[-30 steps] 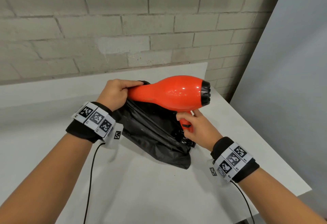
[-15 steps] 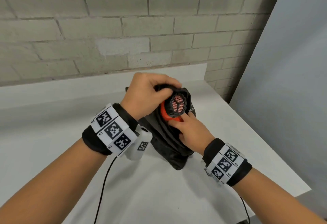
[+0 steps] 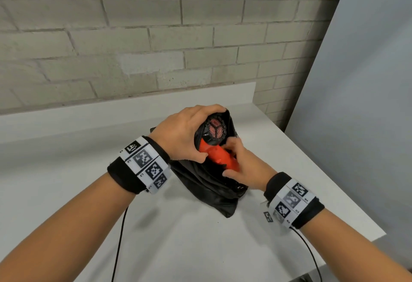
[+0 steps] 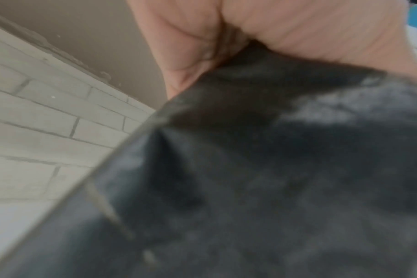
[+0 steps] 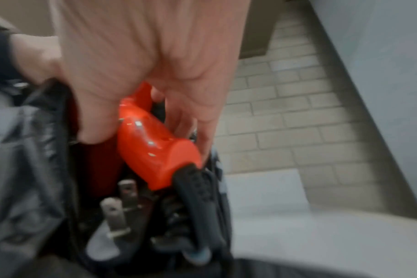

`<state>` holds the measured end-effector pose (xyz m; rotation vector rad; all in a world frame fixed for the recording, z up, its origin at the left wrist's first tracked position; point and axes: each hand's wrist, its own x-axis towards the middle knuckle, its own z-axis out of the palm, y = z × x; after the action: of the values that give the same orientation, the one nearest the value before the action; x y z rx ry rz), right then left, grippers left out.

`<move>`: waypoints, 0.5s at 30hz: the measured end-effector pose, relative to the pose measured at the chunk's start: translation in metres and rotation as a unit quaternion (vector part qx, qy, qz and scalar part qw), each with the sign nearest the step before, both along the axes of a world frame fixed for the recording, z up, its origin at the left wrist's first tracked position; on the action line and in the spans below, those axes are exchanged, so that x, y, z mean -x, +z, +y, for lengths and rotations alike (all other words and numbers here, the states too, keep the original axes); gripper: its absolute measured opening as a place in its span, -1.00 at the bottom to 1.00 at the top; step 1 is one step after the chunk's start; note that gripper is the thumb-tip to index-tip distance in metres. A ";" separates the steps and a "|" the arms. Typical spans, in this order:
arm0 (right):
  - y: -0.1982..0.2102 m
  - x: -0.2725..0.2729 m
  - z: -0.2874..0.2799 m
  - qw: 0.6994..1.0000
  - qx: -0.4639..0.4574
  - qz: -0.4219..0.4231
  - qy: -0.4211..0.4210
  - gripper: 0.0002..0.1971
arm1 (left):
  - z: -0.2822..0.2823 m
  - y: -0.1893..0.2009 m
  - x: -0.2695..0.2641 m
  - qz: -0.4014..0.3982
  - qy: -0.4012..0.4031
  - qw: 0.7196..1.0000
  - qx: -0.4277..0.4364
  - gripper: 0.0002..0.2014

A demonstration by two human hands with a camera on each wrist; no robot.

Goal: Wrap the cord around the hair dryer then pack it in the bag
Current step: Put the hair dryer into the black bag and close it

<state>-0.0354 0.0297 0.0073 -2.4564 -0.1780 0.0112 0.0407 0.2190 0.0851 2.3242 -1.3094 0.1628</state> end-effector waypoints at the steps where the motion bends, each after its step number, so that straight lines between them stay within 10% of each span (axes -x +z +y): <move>1: -0.003 0.000 -0.009 0.999 -0.007 0.047 0.003 -0.34 | 0.002 -0.001 -0.001 0.006 0.009 1.000 0.009 -0.06; 7: -0.022 0.008 -0.046 0.897 0.427 0.116 0.014 -0.24 | 0.017 -0.003 -0.017 0.062 0.081 0.991 0.081 -0.17; 15: 0.036 0.006 -0.075 0.915 0.336 -0.212 -0.074 -0.78 | 0.037 -0.009 -0.036 0.097 0.128 0.977 0.143 -0.23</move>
<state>-0.0418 -0.0449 0.0432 -3.1240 -0.1980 -0.6305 0.0766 0.2557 0.0766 2.1885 -0.8308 0.1871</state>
